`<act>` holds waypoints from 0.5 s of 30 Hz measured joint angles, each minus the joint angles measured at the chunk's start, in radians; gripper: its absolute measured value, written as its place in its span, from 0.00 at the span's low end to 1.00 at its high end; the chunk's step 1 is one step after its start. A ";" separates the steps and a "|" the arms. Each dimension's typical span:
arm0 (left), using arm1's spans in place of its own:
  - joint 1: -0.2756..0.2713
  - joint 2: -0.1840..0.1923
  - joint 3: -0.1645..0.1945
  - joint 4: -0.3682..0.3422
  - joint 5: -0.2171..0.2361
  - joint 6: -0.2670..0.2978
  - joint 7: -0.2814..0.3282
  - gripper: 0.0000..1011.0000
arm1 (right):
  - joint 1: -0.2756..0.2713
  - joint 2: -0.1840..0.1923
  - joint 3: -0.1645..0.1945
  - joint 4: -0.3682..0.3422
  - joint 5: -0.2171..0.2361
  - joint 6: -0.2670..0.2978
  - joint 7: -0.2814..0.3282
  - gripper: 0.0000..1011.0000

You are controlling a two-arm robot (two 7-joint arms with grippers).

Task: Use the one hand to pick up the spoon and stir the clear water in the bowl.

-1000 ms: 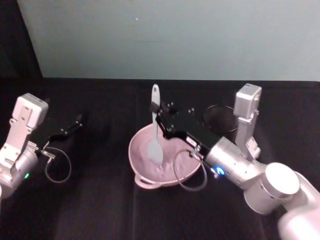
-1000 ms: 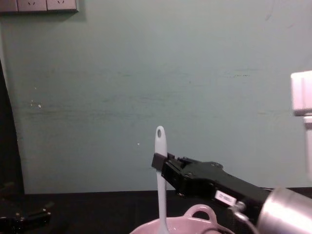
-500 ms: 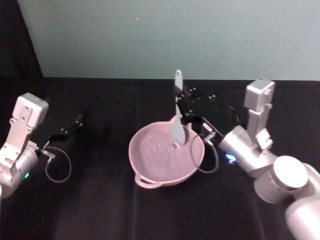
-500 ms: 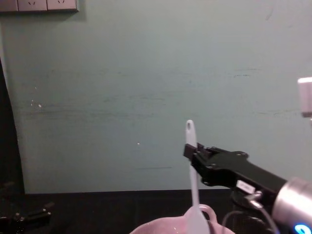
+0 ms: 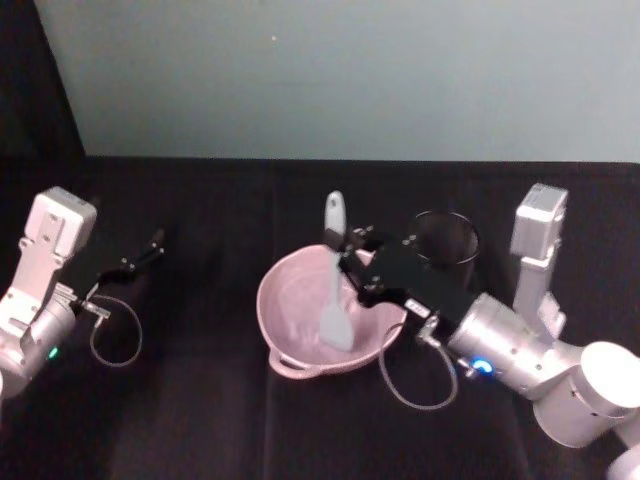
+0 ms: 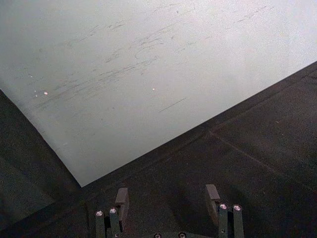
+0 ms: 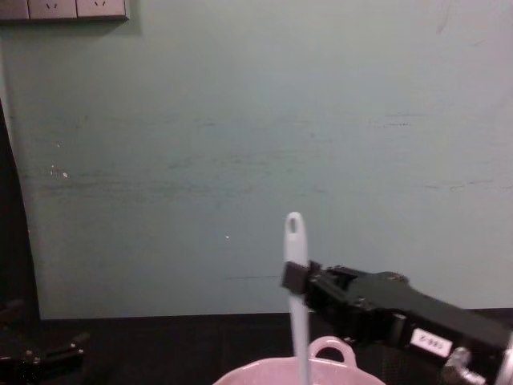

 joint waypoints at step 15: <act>0.000 0.000 0.000 0.000 0.000 0.000 0.000 1.00 | 0.129 -0.142 -0.049 0.227 -0.123 -0.170 -0.104 0.12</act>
